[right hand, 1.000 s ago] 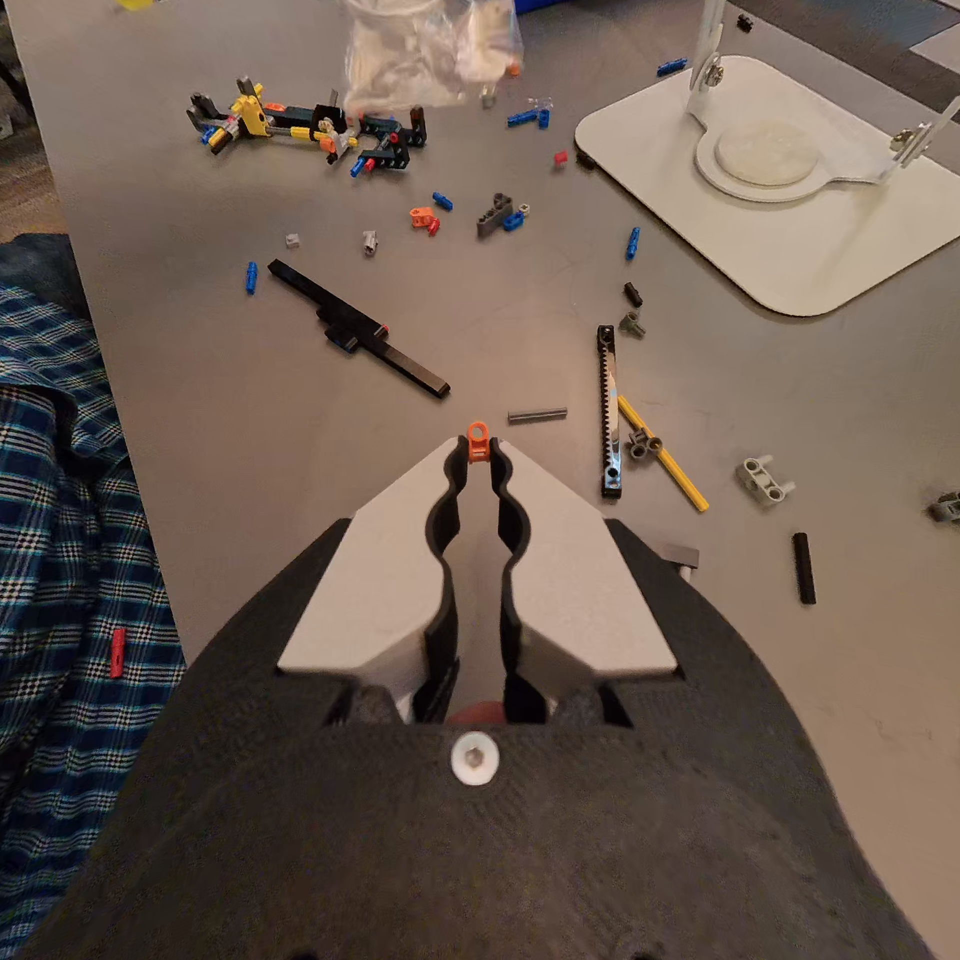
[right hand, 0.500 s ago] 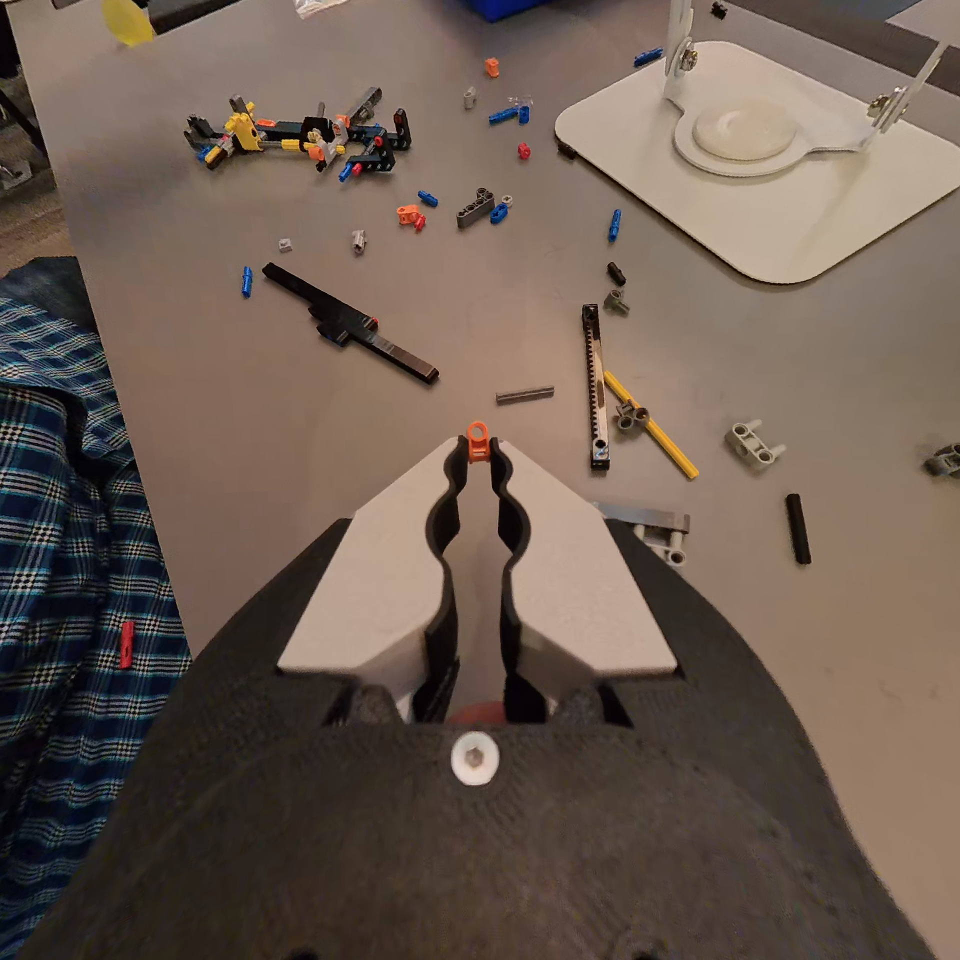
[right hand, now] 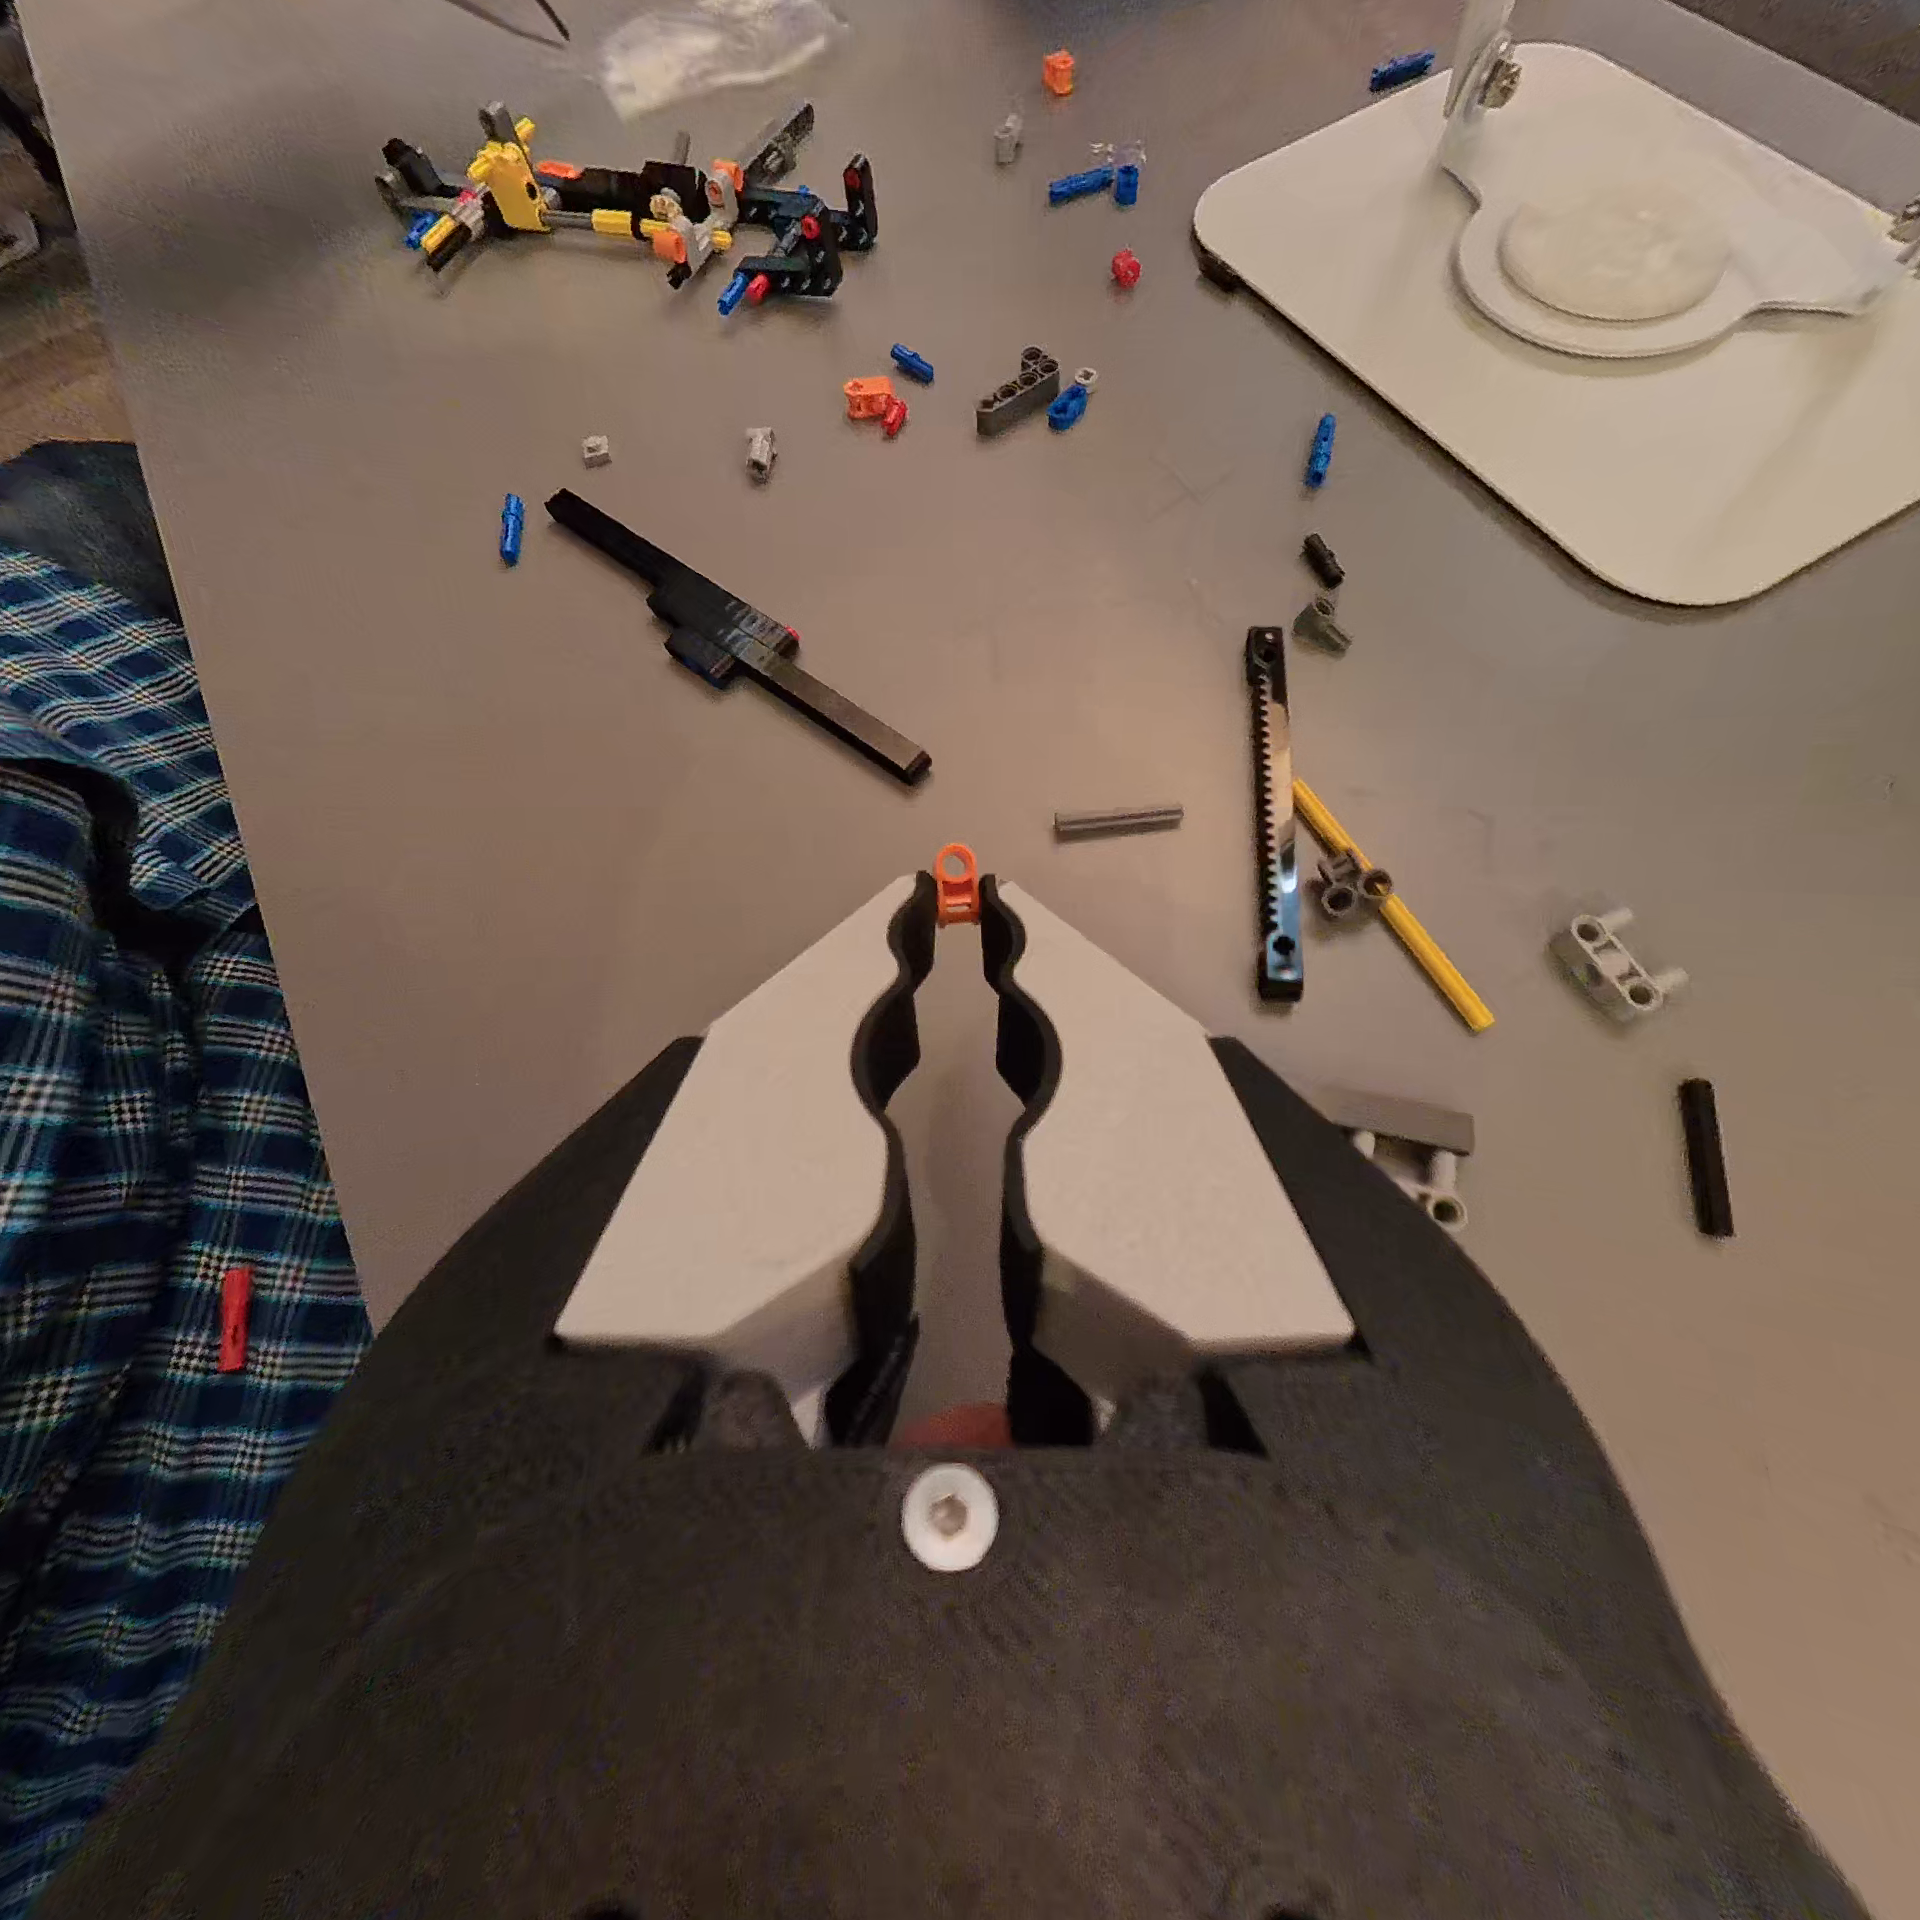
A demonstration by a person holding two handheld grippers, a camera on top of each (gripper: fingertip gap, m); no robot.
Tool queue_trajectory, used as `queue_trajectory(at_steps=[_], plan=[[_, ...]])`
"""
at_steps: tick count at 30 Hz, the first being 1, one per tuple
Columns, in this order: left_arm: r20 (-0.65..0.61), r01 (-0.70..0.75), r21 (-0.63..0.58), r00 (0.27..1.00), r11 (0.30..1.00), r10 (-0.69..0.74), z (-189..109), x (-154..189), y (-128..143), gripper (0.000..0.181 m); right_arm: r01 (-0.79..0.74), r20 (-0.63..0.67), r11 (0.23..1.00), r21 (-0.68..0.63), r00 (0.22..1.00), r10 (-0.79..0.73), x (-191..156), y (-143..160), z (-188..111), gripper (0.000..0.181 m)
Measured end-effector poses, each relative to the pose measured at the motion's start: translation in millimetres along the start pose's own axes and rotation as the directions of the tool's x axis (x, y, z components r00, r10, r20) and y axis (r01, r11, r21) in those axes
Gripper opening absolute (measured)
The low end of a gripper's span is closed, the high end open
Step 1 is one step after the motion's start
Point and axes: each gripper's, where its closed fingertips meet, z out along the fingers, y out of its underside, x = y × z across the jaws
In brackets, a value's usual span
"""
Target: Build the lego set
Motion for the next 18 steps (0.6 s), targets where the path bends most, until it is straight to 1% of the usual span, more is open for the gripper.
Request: queue_trajectory(at_steps=[3, 6, 13, 16, 18], plan=[[-0.016, 0.067, 0.031, 0.998, 0.997, -0.066, -5, -1, -2, 0.036, 0.023, -0.014, 1.000, -0.021, 1.000, -0.024, 0, -3, 11, 0.006], [0.016, 0.077, 0.044, 0.997, 0.996, -0.077, -14, -6, -5, 0.040, 0.045, -0.047, 0.997, -0.060, 0.998, -0.048, 4, -3, 24, 0.006], [0.062, 0.027, 0.093, 0.998, 0.995, -0.033, -30, 5, -36, 0.038, 0.101, -0.143, 0.982, -0.161, 0.982, -0.124, 18, -2, 49, 0.006], [0.058, 0.028, 0.146, 0.998, 0.989, -0.037, -35, 14, -57, 0.037, 0.097, -0.137, 0.978, -0.185, 0.983, -0.123, 17, 2, 53, 0.016], [0.045, 0.021, 0.172, 0.999, 0.985, -0.029, -37, 23, -70, 0.038, 0.085, -0.149, 0.980, -0.182, 0.982, -0.113, 18, 3, 50, 0.017]])
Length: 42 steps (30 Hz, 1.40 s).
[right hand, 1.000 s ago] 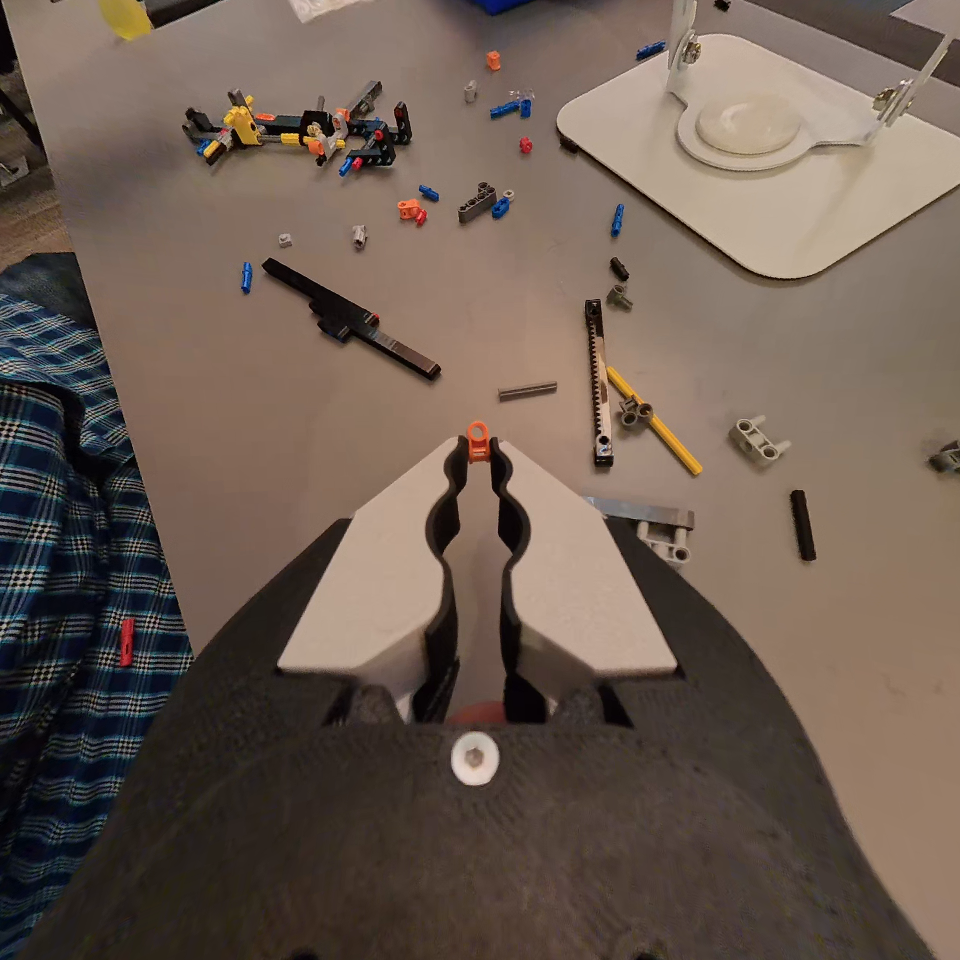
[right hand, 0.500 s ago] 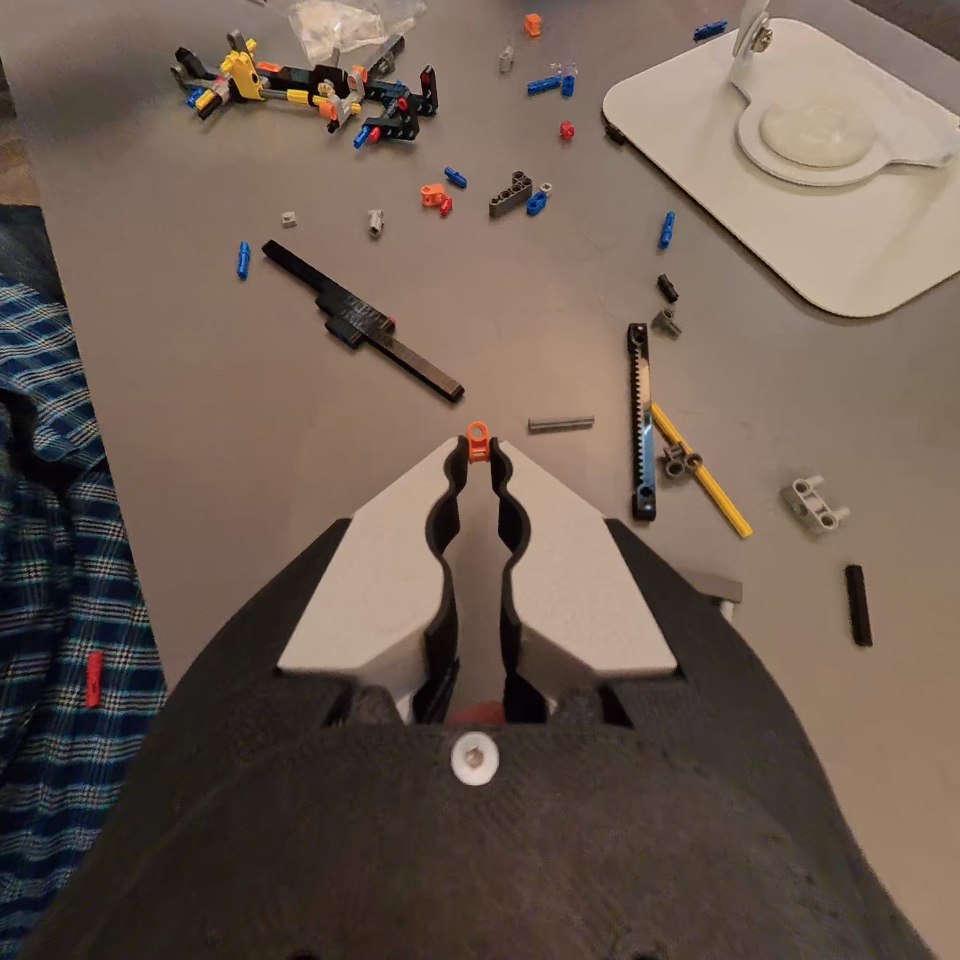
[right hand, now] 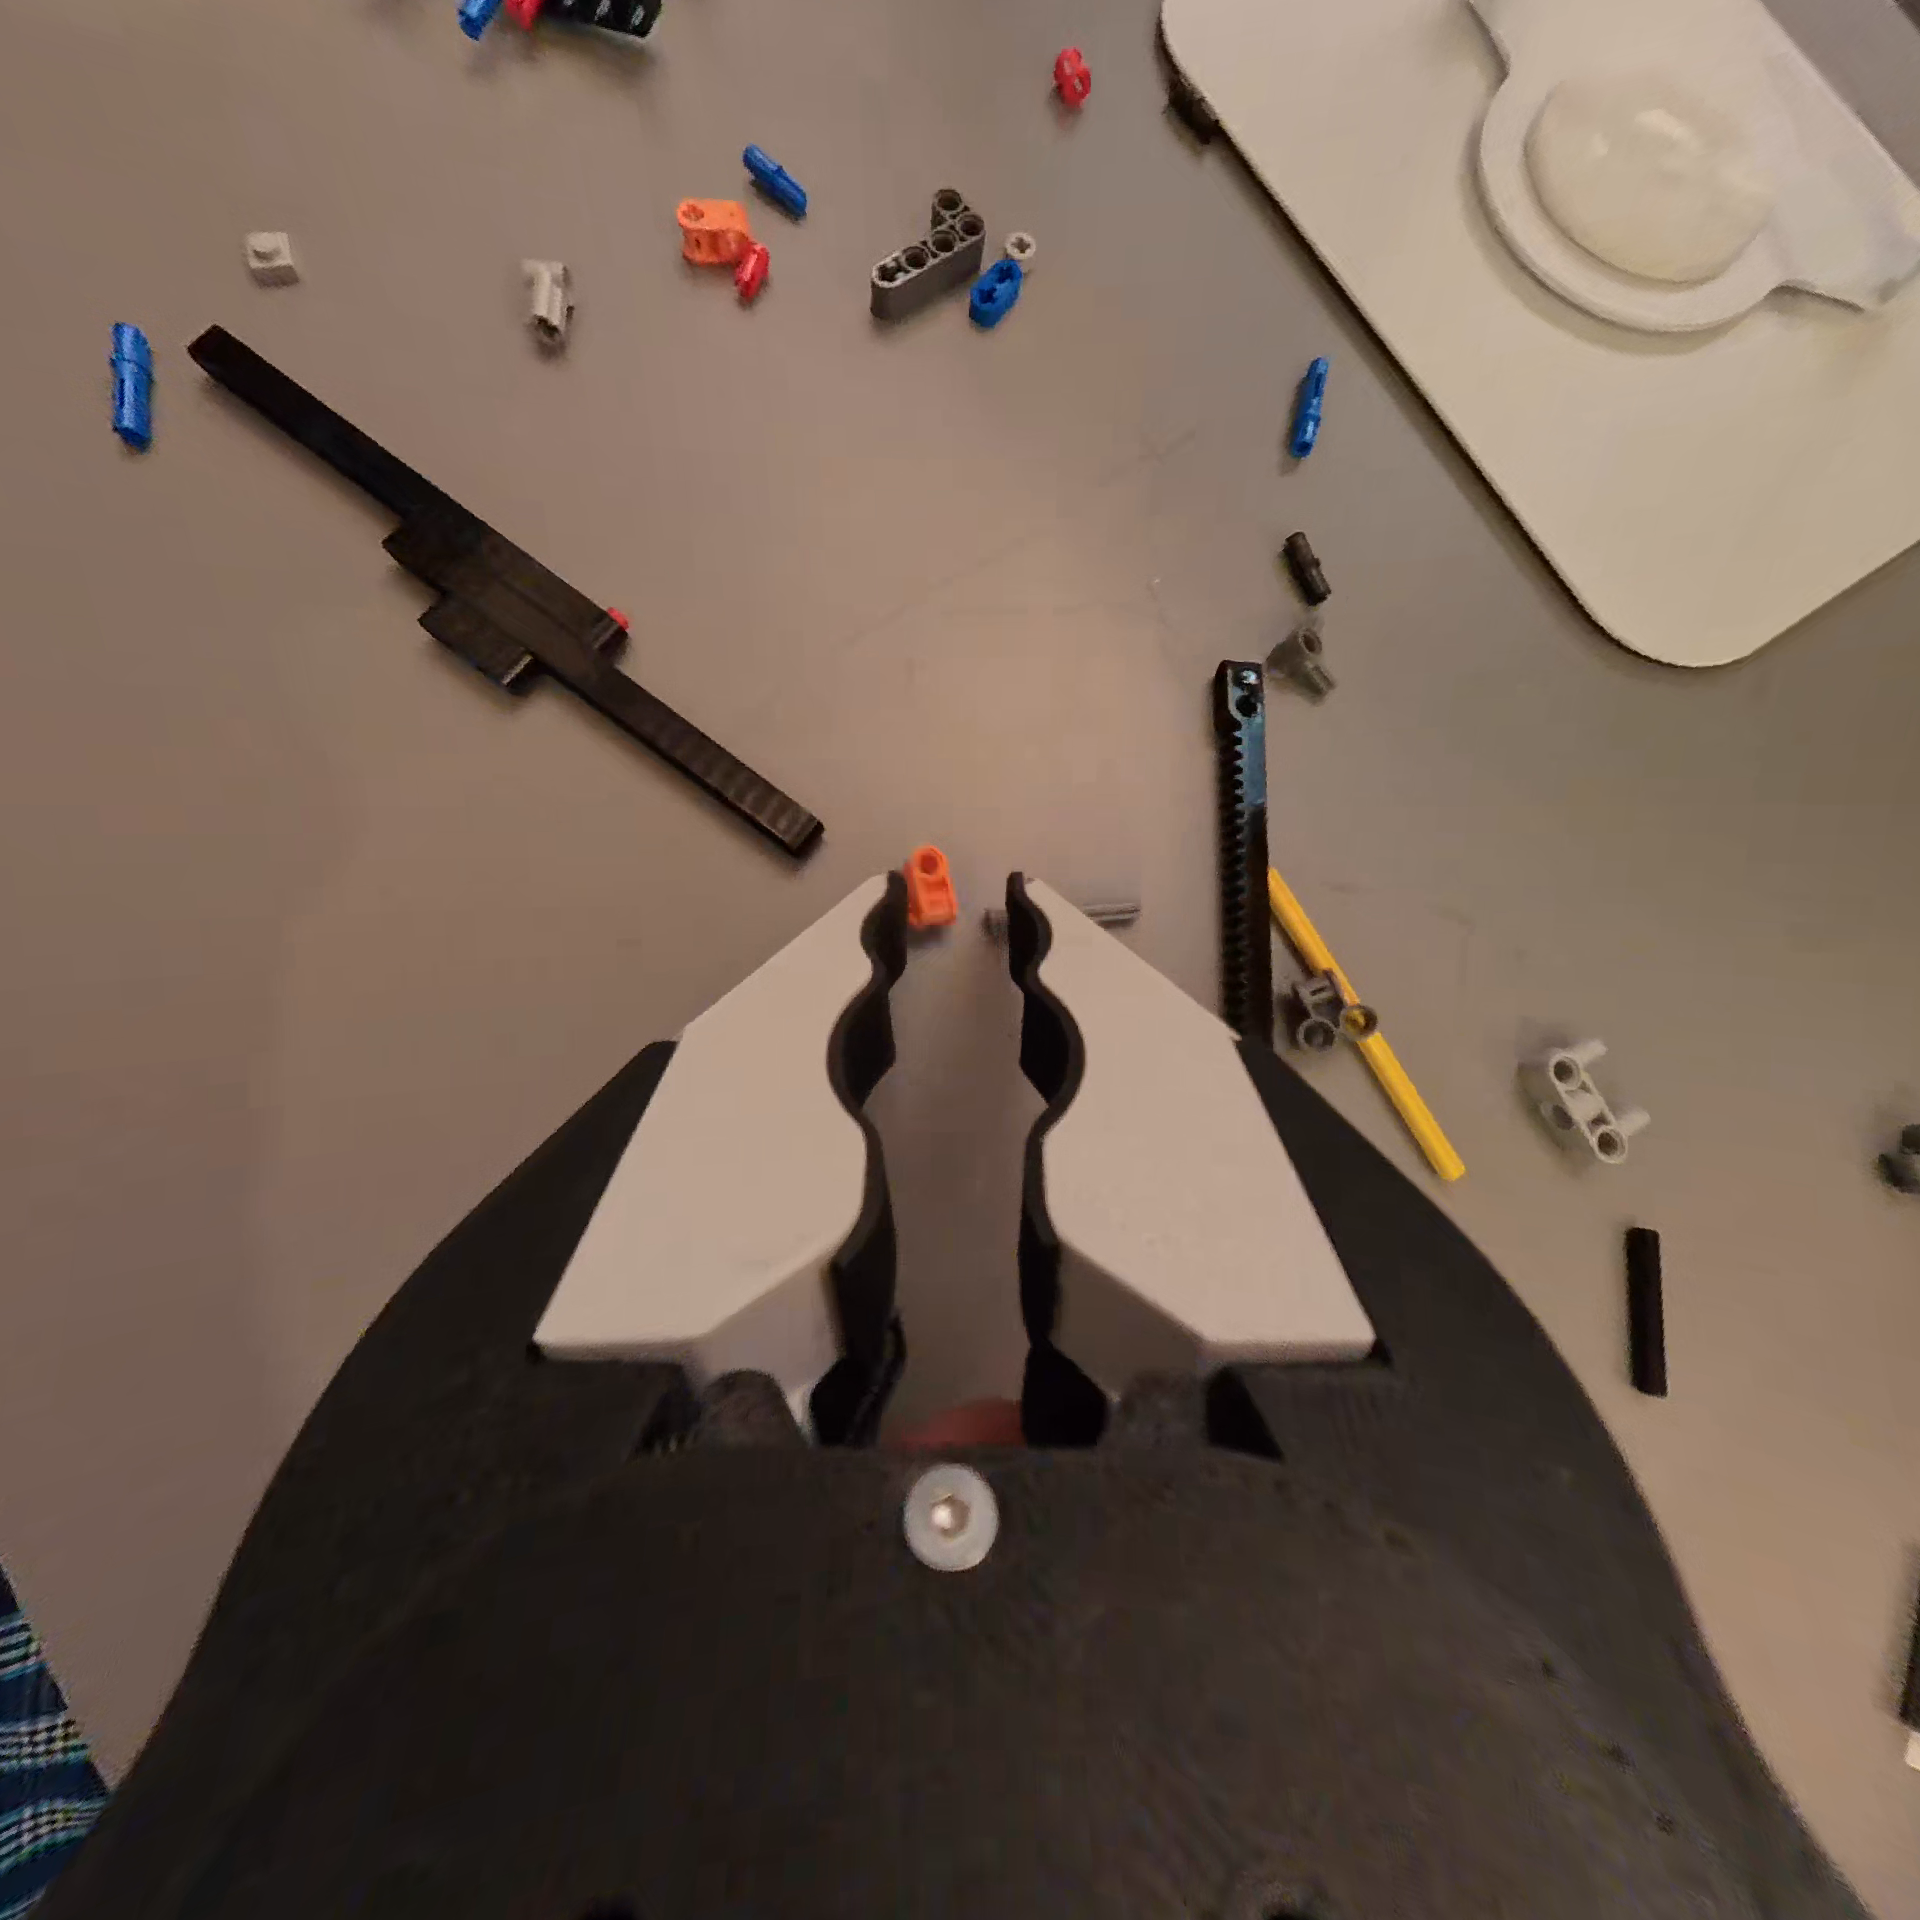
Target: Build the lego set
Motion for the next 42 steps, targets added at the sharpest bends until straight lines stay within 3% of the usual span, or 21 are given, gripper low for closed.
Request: queue_trajectory(at_steps=[4, 9, 16, 21, 28, 38, 42], plan=[[-0.022, -0.012, 0.044, 1.000, 0.999, 0.013, -1, 17, -25, 0.039, -0.044, 0.010, 0.998, 0.036, 0.999, 0.044, 4, 3, -15, 0.024], [-0.096, -0.028, 0.114, 0.995, 0.993, 0.039, -2, 52, -64, 0.039, -0.076, 0.001, 0.995, 0.057, 0.997, 0.076, 14, 19, -40, 0.011], [-0.283, -0.034, 0.169, 0.956, 0.985, 0.081, 10, 127, -109, 0.033, -0.107, -0.012, 0.989, 0.105, 0.994, 0.108, 17, 27, -64, 0.012], [-0.358, -0.090, 0.096, 0.926, 0.991, 0.118, 30, 167, -112, 0.030, -0.104, 0.003, 0.988, 0.111, 0.995, 0.104, 11, 31, -63, 0.012], [-0.335, -0.110, 0.012, 0.936, 0.994, 0.108, 44, 179, -108, 0.006, -0.128, -0.007, 0.984, 0.125, 0.992, 0.130, 13, 40, -69, 0.011], [-0.303, 0.006, -0.011, 0.953, 1.000, -0.009, 44, 202, -131, 0.007, -0.196, -0.042, 0.969, 0.148, 0.978, 0.204, 17, 65, -85, 0.011], [-0.323, 0.060, 0.019, 0.945, 0.998, -0.050, 40, 207, -142, 0.031, -0.205, -0.048, 0.966, 0.158, 0.975, 0.215, 19, 66, -86, 0.016]])
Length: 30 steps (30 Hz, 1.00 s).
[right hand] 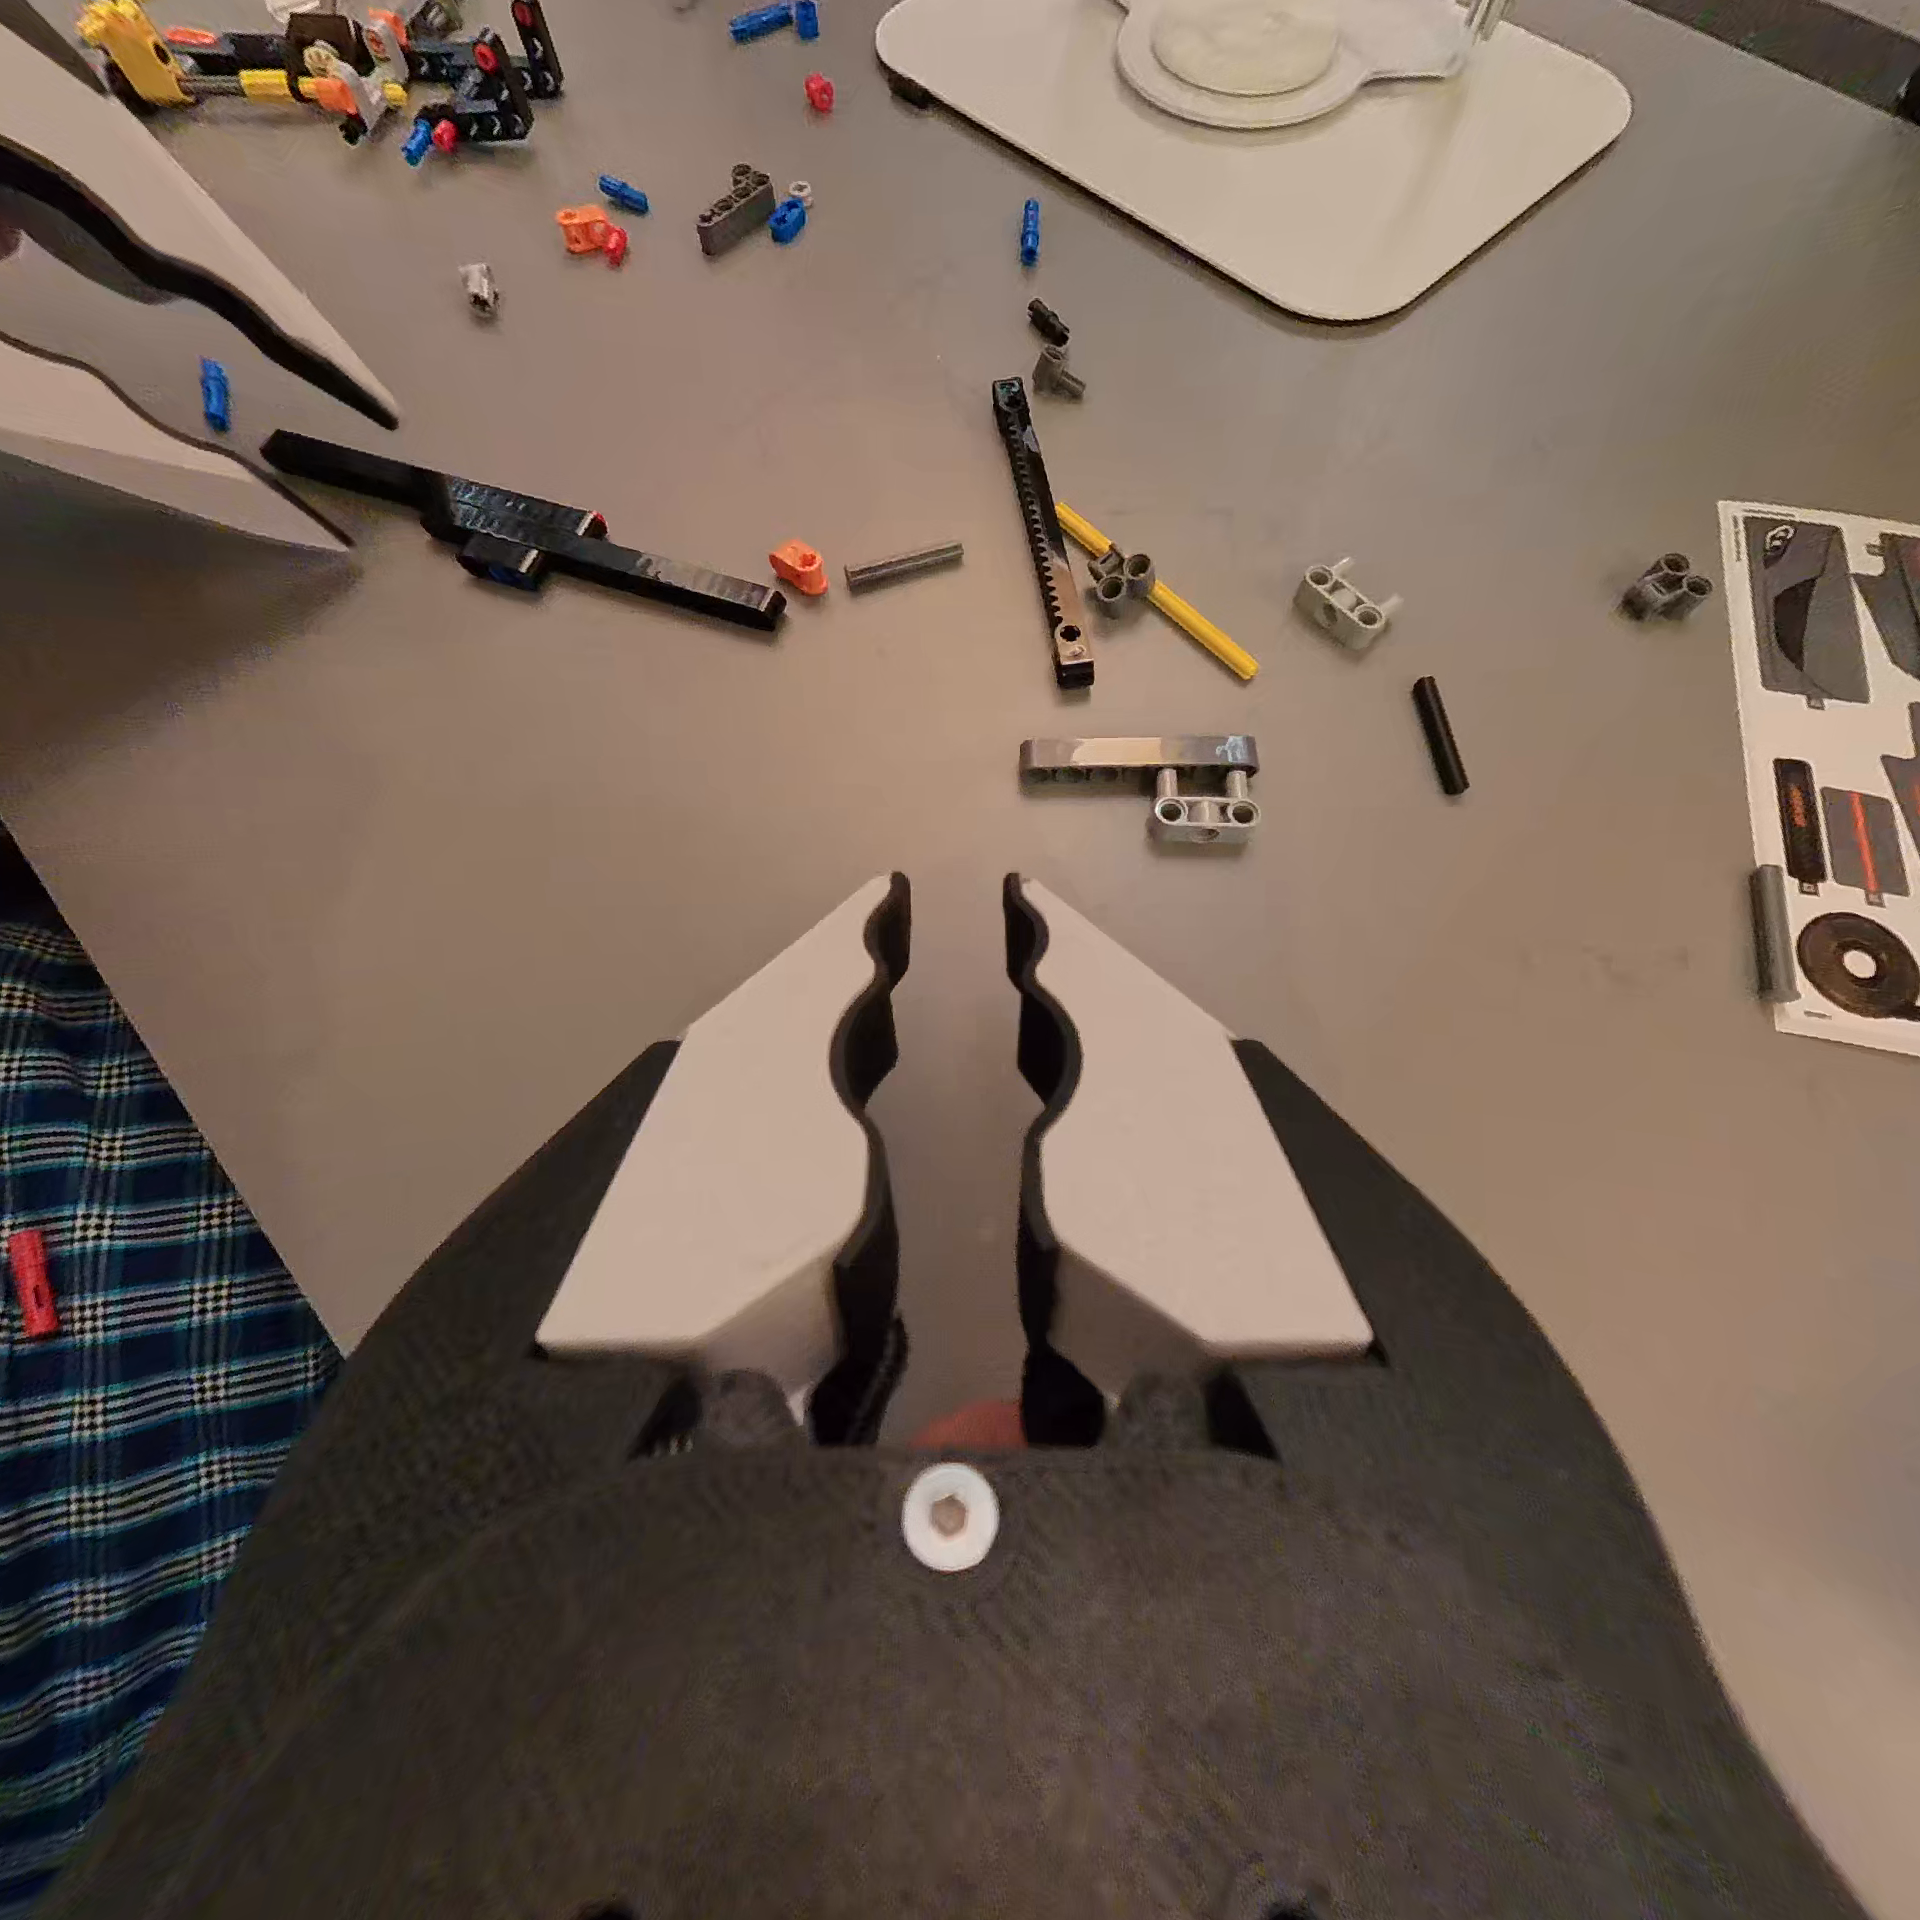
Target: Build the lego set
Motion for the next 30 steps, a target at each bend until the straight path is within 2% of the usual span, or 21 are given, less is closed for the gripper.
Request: queue_trajectory(at_steps=[3, 7, 12, 17, 19, 22, 24, 30], plan=[[0.030, 0.023, 0.037, 0.999, 0.999, -0.024, -13, -13, -3, 0.038, 0.000, -0.008, 1.000, 0.017, 1.000, 0.000, 2, -5, 0, 0.020], [0.159, 0.050, 0.060, 0.986, 0.997, -0.059, -39, -56, 8, 0.038, 0.012, -0.024, 0.998, 0.058, 1.000, -0.011, 7, -22, 2, 0.032], [0.345, 0.071, 0.094, 0.933, 0.993, -0.100, -75, -126, 24, 0.041, 0.078, -0.056, 0.990, 0.114, 0.996, -0.072, 12, -62, 11, 0.038], [0.554, 0.028, 0.048, 0.831, 0.998, -0.050, -108, -209, 50, 0.043, 0.148, -0.062, 0.983, 0.110, 0.988, -0.142, 12, -93, 37, 0.041], [0.592, 0.027, 0.033, 0.805, 0.999, -0.042, -115, -243, 66, 0.044, 0.161, -0.061, 0.981, 0.107, 0.986, -0.155, 10, -99, 45, 0.041], [0.583, 0.038, -0.003, 0.812, 0.999, -0.029, -109, -287, 101, 0.045, 0.174, -0.045, 0.981, 0.090, 0.984, -0.171, 0, -99, 53, 0.041], [0.577, -0.011, -0.051, 0.816, 0.999, 0.038, -99, -312, 121, 0.049, 0.188, -0.041, 0.980, 0.067, 0.982, -0.186, -6, -94, 56, 0.041], [0.499, -0.122, -0.128, 0.850, 0.984, 0.170, -59, -366, 153, 0.057, 0.197, -0.039, 0.980, 0.001, 0.980, -0.197, -11, -80, 56, 0.041]])
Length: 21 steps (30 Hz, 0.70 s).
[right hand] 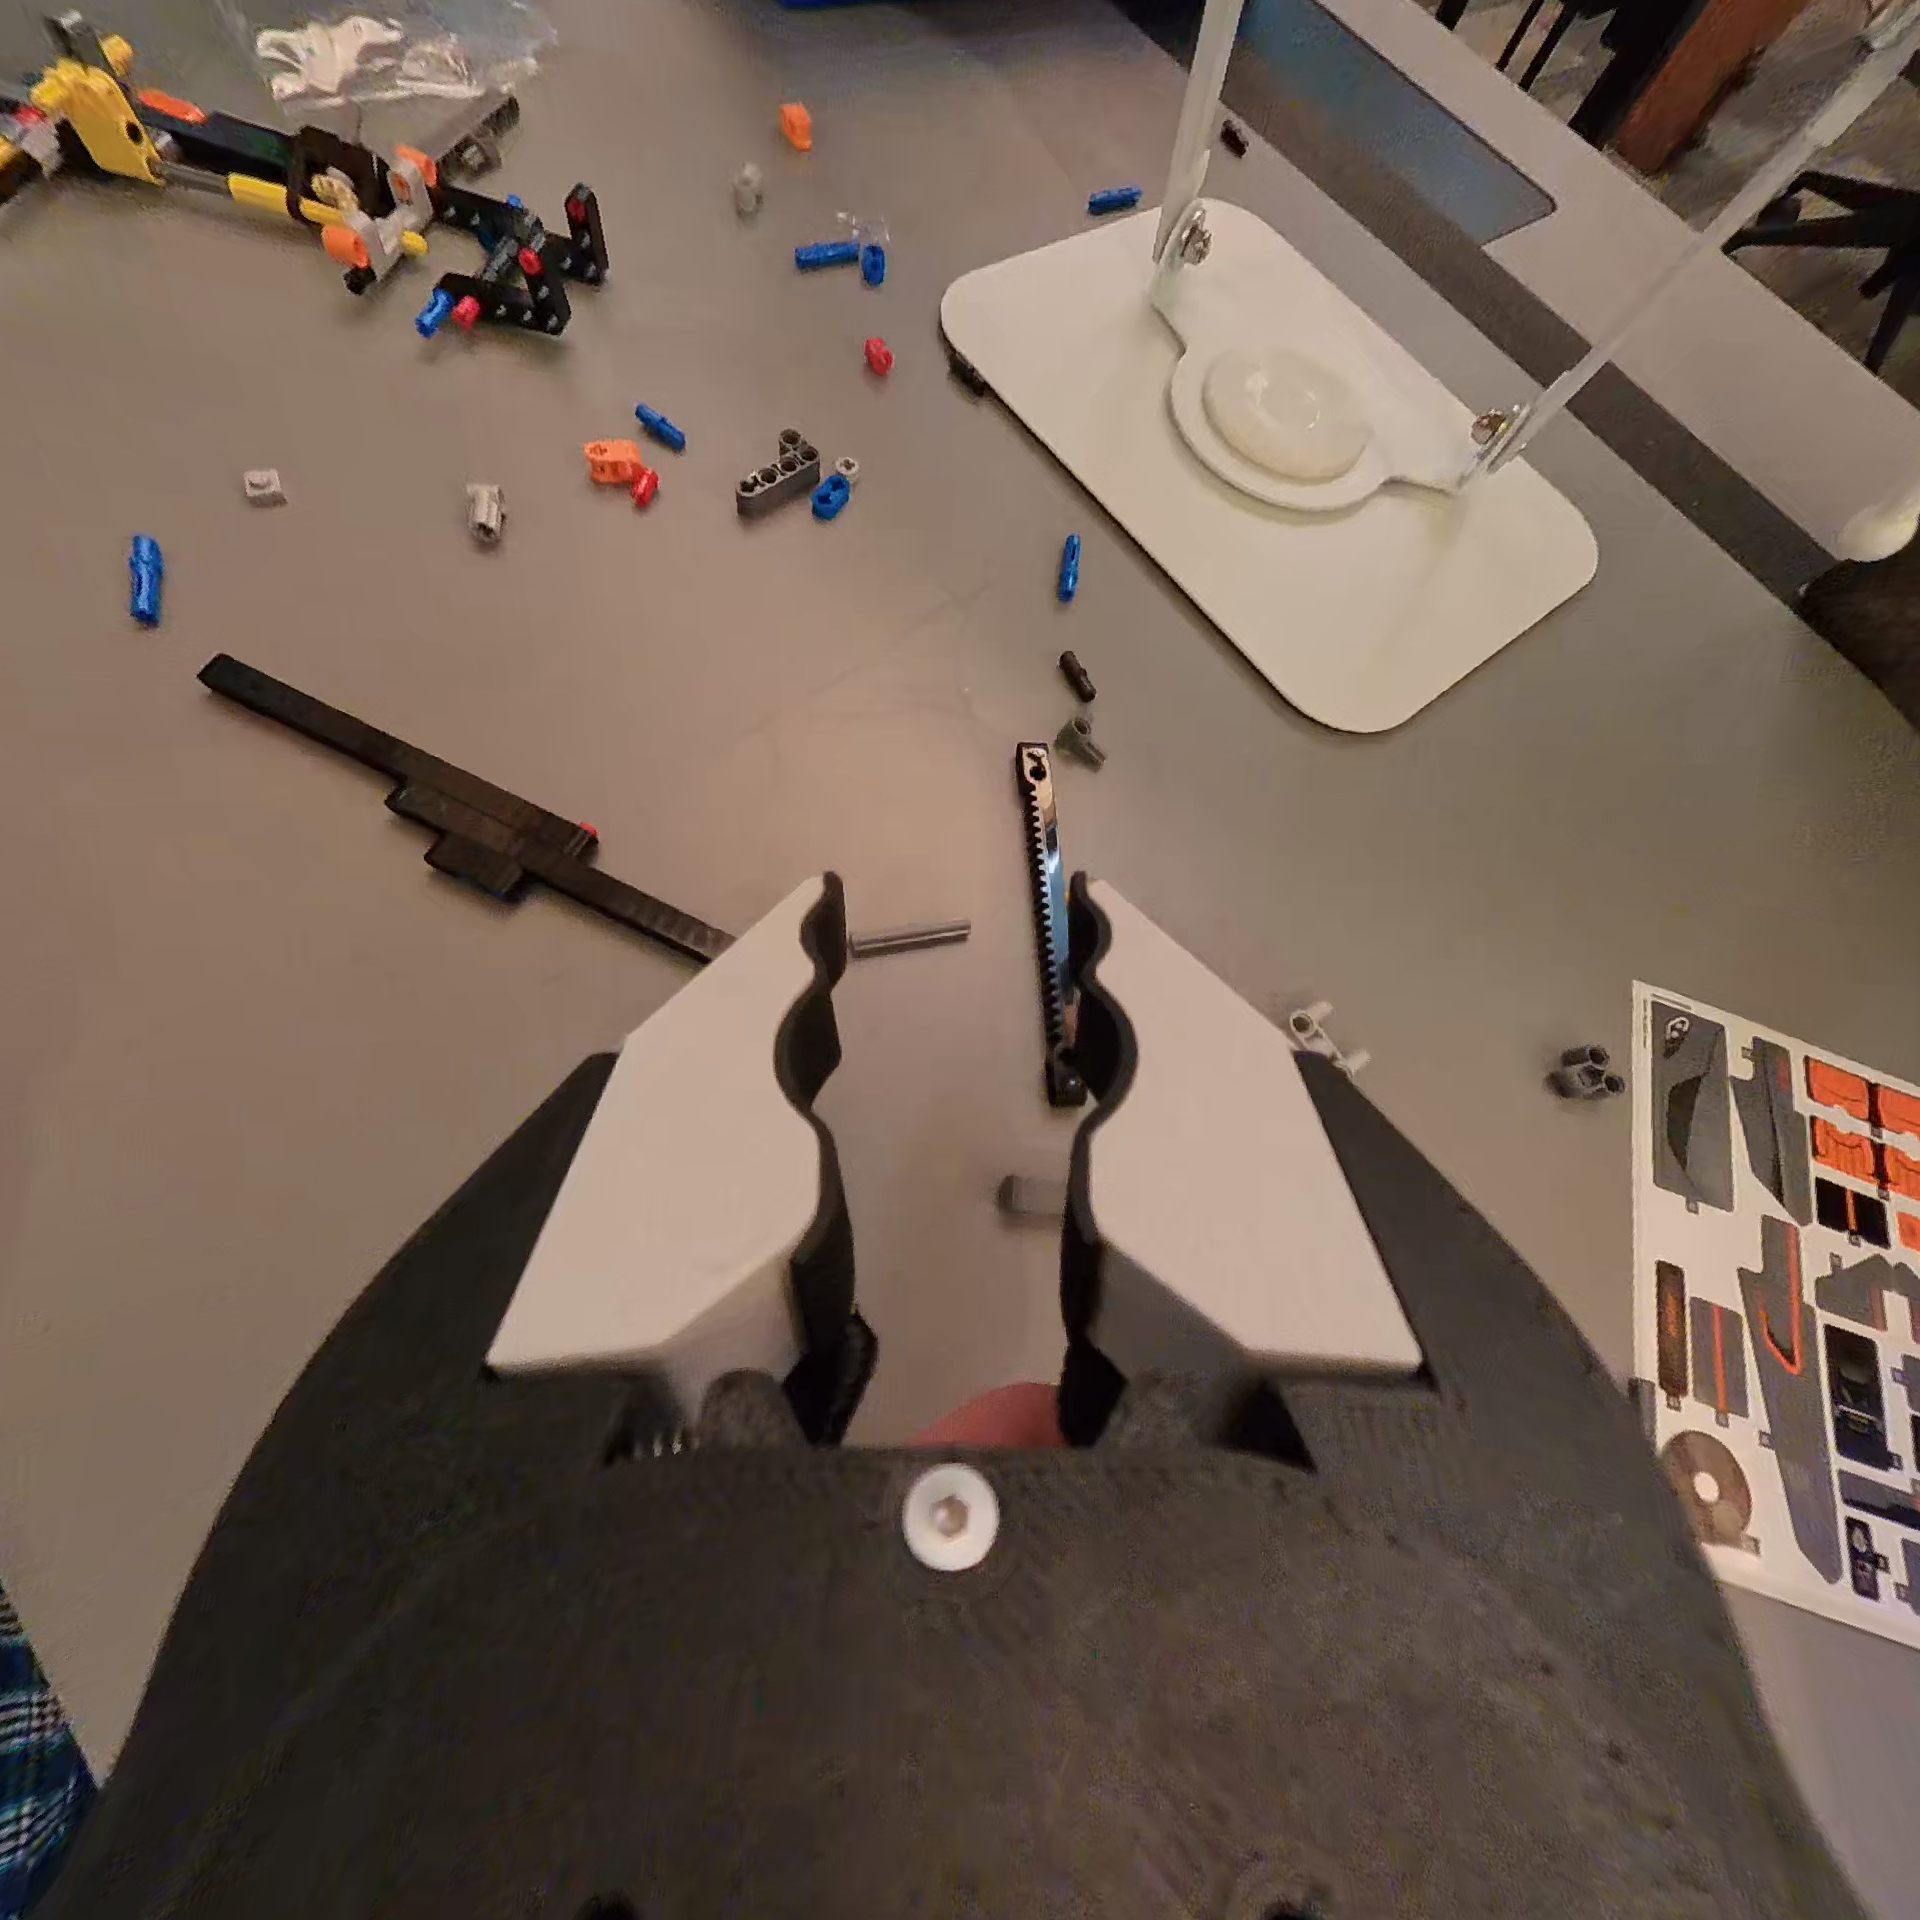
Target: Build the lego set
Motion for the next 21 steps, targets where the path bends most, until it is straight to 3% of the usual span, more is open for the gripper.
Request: queue_trajectory(at_steps=[4, 8, 13, 21], plan=[[-0.063, -0.006, 0.022, 0.998, 1.000, 0.008, 21, -15, 1, 0.063, 0.001, -0.005, 1.000, -0.022, 1.000, -0.001, 0, 0, -1, 0.041], [-0.202, 0.012, -0.024, 0.979, 1.000, -0.017, 41, -7, 18, 0.067, -0.008, 0.005, 0.999, -0.035, 1.000, 0.008, -1, 0, 4, 0.041], [-0.191, 0.023, -0.025, 0.981, 0.999, -0.027, 51, -17, 20, 0.049, 0.001, 0.026, 0.999, -0.051, 1.000, 0.000, -5, -1, 12, 0.040], [-0.147, -0.006, 0.009, 0.989, 1.000, 0.008, 60, -19, 22, 0.045, 0.013, 0.043, 0.999, -0.050, 0.999, -0.010, -9, -5, 18, 0.040]])
